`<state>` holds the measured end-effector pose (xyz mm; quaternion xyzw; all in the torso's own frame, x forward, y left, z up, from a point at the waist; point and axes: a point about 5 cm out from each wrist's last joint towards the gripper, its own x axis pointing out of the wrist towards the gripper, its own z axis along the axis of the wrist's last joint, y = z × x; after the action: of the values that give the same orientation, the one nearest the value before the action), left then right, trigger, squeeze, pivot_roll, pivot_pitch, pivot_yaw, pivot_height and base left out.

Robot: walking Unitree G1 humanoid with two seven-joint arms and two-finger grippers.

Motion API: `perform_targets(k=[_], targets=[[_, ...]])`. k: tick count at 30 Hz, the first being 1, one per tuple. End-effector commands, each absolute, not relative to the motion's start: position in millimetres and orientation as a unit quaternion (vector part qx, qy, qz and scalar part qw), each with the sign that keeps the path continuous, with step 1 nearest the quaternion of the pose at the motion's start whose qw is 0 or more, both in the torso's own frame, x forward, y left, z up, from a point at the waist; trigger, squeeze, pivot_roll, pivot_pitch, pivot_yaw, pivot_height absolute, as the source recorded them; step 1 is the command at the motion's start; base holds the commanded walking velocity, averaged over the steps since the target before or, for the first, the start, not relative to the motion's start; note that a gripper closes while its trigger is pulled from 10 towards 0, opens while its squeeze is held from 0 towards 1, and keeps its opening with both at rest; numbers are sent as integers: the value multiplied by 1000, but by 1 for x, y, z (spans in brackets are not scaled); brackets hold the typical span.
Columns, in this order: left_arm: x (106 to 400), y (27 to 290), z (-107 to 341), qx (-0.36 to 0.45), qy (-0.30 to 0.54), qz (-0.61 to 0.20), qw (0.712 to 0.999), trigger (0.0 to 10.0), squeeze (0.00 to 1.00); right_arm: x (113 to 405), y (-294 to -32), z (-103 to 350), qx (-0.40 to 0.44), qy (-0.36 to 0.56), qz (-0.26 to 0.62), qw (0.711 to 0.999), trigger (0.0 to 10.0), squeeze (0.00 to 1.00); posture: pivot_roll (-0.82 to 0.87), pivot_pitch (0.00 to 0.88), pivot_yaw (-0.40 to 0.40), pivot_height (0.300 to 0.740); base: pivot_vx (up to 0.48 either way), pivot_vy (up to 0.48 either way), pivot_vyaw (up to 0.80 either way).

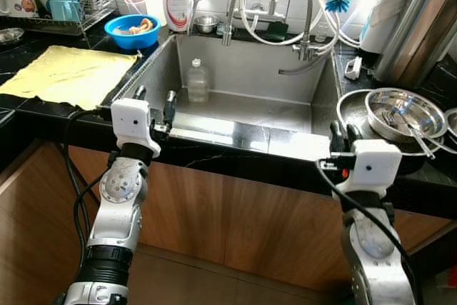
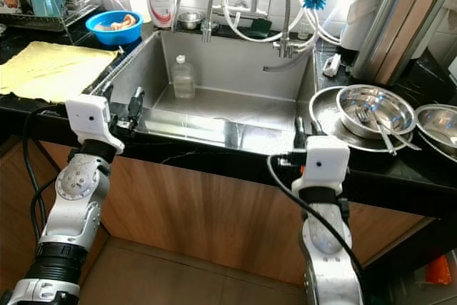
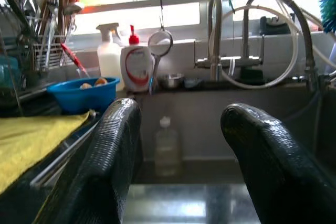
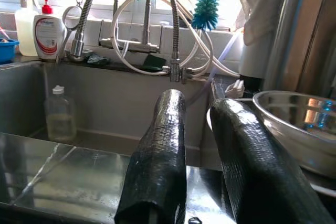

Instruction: Kitchen organization

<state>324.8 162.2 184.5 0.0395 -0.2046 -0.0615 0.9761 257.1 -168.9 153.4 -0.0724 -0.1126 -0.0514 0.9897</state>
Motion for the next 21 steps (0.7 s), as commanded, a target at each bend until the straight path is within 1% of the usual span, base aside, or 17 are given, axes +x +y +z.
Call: perform_targets(k=[1, 9, 14, 19, 21], targets=[[324, 164, 182, 46, -199, -64, 977, 10000, 0, 256, -168, 151, -76, -110, -51, 990, 10000, 0, 5, 0, -3, 740, 0, 0, 0], [325, 165, 185, 50, -200, -75, 976, 10000, 0, 258, -159, 152, -70, -112, -45, 990, 10000, 0, 9, 0, 14, 740, 0, 0, 0], [329, 163, 188, 48, -202, -77, 975, 10000, 0, 261, -158, 157, -66, -121, -41, 990, 10000, 0, 1, 0, 13, 740, 0, 304, 0], [334, 155, 191, 43, -205, -87, 974, 10000, 0, 265, -161, 163, -64, -126, -45, 989, 10000, 0, -17, 0, 23, 740, 0, 319, 0], [333, 153, 190, 42, -204, -92, 974, 10000, 0, 266, -162, 164, -61, -123, -51, 989, 10000, 0, -19, 0, 24, 740, 0, 317, -675]])
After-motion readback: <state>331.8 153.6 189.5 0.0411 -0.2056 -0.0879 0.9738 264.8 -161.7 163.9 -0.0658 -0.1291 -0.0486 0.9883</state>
